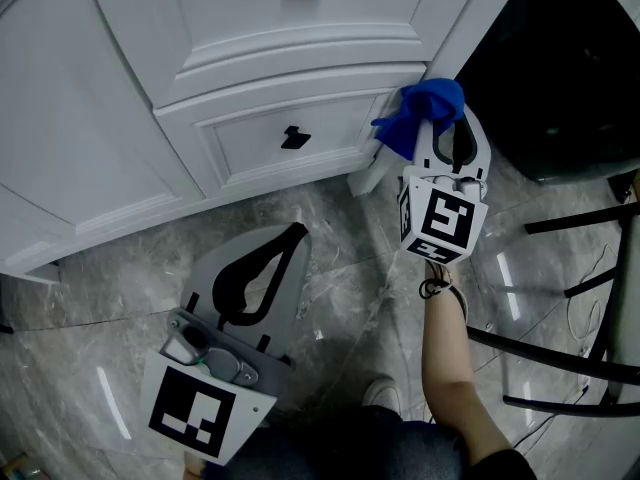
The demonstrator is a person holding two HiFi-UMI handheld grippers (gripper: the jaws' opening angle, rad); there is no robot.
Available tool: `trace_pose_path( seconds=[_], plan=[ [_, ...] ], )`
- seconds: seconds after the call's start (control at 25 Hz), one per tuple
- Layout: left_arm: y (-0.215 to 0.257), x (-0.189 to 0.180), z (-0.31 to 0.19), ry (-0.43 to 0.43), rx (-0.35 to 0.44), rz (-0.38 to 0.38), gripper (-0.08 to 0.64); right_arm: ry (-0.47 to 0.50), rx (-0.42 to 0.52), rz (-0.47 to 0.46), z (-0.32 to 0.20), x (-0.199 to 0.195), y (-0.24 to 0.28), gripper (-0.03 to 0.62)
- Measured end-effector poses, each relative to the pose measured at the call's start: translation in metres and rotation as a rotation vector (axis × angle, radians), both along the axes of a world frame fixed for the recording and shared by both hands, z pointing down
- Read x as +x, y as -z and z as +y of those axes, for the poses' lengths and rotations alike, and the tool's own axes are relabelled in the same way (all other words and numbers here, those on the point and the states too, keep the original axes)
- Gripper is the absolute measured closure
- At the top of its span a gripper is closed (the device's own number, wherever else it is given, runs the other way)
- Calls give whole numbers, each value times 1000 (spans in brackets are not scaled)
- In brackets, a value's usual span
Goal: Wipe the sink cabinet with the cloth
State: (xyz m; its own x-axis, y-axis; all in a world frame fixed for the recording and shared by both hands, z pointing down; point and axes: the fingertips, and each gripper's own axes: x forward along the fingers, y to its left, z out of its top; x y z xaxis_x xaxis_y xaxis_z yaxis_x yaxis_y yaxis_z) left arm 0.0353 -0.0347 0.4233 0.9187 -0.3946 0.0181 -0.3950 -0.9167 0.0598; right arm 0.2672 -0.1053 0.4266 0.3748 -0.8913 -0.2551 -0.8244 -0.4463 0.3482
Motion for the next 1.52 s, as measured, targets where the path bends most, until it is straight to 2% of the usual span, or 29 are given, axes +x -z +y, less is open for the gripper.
trace_pose_path(
  seconds=[1.52],
  plan=[
    [-4, 5, 4, -31, -13, -15, 557, -4, -48, -34, -2, 1, -43, 477]
  ],
)
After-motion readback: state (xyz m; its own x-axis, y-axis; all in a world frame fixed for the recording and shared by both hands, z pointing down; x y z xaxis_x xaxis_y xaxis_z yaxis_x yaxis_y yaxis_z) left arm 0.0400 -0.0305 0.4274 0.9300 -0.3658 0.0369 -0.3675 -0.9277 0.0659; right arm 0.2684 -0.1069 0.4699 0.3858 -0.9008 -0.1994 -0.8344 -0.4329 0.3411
